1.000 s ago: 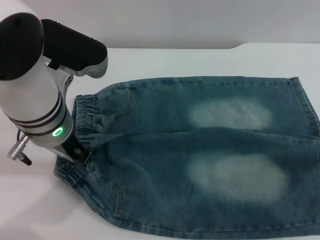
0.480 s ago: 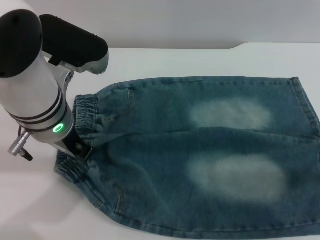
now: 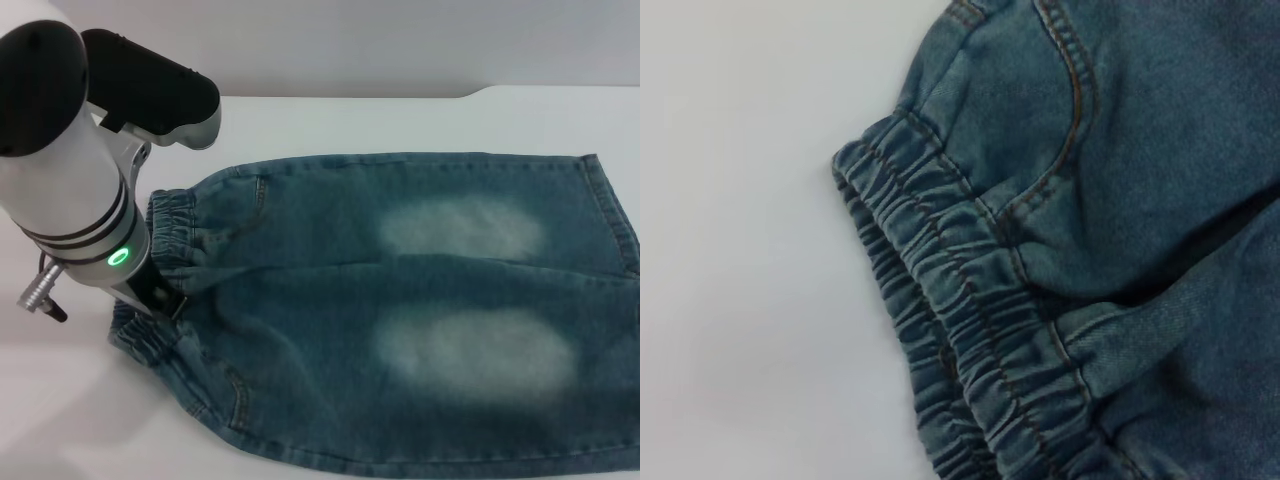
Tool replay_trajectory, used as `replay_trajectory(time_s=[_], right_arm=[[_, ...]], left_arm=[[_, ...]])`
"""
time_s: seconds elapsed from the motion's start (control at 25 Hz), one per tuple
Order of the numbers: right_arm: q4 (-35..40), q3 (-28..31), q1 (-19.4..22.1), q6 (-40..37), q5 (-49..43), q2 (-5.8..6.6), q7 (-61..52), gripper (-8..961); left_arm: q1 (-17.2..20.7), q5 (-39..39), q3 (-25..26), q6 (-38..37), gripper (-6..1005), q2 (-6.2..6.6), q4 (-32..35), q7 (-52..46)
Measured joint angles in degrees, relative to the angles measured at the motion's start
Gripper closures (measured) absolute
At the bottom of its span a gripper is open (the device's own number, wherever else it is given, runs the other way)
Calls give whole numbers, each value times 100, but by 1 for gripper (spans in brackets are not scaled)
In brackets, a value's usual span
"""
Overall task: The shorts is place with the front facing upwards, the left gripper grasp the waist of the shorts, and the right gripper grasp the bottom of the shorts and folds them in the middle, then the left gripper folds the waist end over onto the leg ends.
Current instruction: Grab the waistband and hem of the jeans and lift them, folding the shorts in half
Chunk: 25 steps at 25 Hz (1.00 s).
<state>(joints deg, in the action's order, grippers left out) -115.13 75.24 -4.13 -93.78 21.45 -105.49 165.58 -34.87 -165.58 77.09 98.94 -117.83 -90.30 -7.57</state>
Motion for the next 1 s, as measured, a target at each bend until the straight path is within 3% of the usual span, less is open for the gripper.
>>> replay_trajectory(time_s=[1.0], right_arm=[[391, -289, 164, 345, -50, -99, -8, 275]], left_arm=[[-35, 0, -28, -15, 985, -12, -5, 94]])
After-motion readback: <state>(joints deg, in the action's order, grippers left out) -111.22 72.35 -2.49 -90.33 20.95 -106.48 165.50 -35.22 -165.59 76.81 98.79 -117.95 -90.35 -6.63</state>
